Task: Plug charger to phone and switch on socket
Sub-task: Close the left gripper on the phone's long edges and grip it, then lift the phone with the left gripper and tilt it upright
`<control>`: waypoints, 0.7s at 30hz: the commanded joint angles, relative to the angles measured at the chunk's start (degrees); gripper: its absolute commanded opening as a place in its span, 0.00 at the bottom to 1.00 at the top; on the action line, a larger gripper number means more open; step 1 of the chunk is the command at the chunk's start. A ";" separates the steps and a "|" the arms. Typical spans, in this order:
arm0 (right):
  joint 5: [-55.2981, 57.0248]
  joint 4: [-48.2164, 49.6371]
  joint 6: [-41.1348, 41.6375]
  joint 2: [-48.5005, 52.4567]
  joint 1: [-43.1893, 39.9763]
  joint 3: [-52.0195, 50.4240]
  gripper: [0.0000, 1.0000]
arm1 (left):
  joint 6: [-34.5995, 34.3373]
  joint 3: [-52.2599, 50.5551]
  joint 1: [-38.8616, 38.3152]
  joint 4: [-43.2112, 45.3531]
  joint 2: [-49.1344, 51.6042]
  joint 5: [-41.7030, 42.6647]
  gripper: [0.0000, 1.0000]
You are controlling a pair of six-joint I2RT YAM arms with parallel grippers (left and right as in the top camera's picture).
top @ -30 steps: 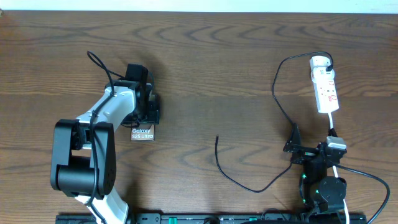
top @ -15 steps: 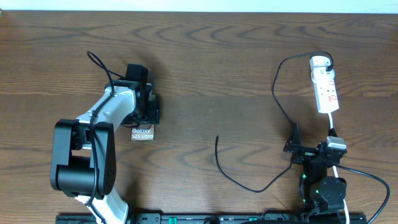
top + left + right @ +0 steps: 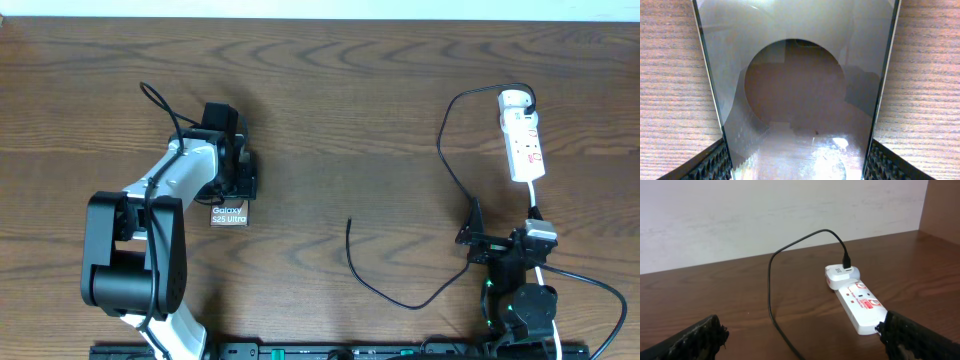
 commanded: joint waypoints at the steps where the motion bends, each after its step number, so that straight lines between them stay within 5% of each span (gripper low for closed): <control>1: 0.63 -0.24 -0.83 -0.31 -0.31 -0.07 0.99 | 0.15 -2.10 0.09 -0.15 1.84 -0.35 0.07; 21: 0.63 -0.22 -0.83 -0.31 -0.31 -0.07 0.99 | 0.13 3.82 0.07 -4.11 -7.28 -0.33 0.07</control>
